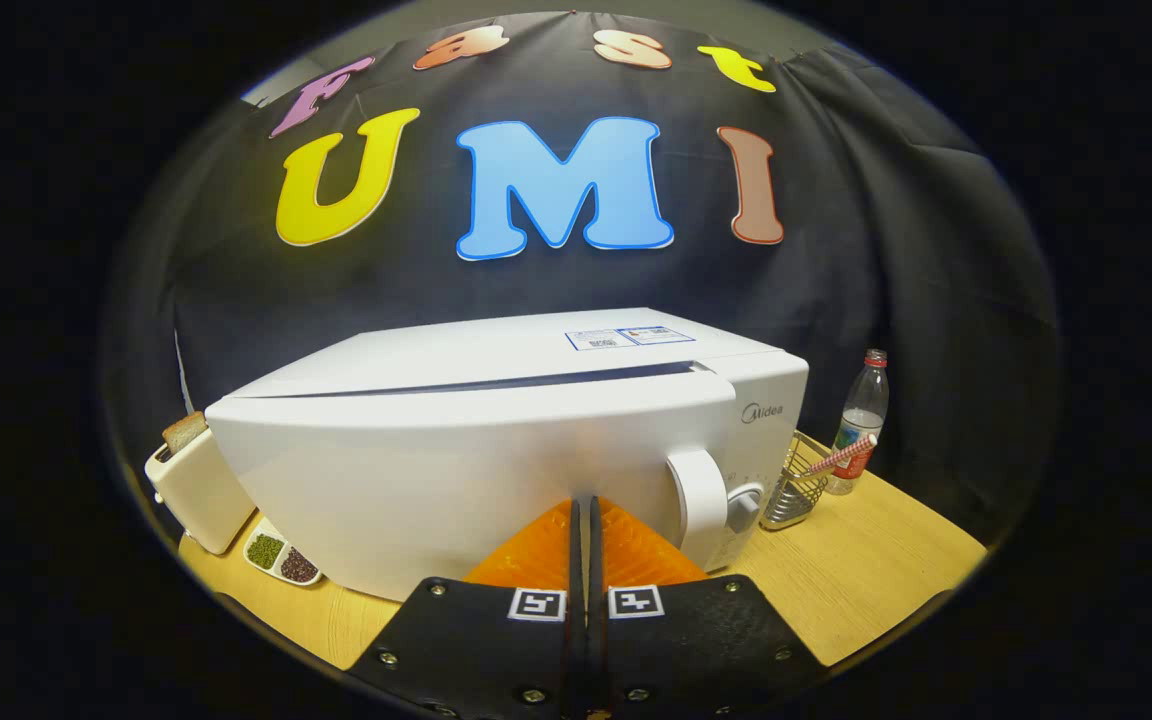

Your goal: Open the microwave, put the food inside, and close the microwave door.

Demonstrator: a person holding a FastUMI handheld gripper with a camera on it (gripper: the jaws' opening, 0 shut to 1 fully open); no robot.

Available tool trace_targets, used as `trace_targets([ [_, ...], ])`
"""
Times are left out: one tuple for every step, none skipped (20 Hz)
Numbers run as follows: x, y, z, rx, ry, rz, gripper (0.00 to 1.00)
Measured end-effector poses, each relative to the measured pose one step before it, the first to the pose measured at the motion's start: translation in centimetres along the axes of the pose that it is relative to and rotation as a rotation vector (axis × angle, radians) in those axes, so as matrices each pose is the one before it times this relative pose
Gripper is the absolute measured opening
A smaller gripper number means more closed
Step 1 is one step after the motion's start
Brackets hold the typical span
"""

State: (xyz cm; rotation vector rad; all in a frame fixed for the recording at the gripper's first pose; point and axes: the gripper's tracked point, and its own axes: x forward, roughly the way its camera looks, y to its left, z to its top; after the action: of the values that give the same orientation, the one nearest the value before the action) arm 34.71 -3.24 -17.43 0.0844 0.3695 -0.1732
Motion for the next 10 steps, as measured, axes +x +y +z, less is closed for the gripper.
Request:
trace_targets([
  [0.248, -0.039, -0.171, -0.01392, 0.00335, 0.0042, 0.01],
  [0.023, -0.116, 0.007, -0.01724, -0.0069, -0.0004, 0.01],
  [0.113, -0.069, 0.031, -0.0097, -0.00494, -0.00177, 0.01],
  [0.03, -0.003, 0.035, 0.0029, -0.00092, -0.0004, 0.01],
  [0.15, 0.027, -0.007, 0.00791, -0.00063, 0.00193, 0.01],
  [0.377, 0.018, 0.261, 0.01199, -0.00897, 0.00424, 0.01],
  [0.59, 0.139, -0.069, 0.00649, 0.02041, 0.00909, 0.01],
  [-0.761, -0.549, -0.005, -0.01755, -0.00359, 0.00267, 0.02],
  [0.482, -0.028, -0.156, 0.00187, 0.00141, 0.00821, 0.02],
  [-0.149, -0.031, 0.146, 0.00297, -0.00075, 0.00605, 0.02],
])
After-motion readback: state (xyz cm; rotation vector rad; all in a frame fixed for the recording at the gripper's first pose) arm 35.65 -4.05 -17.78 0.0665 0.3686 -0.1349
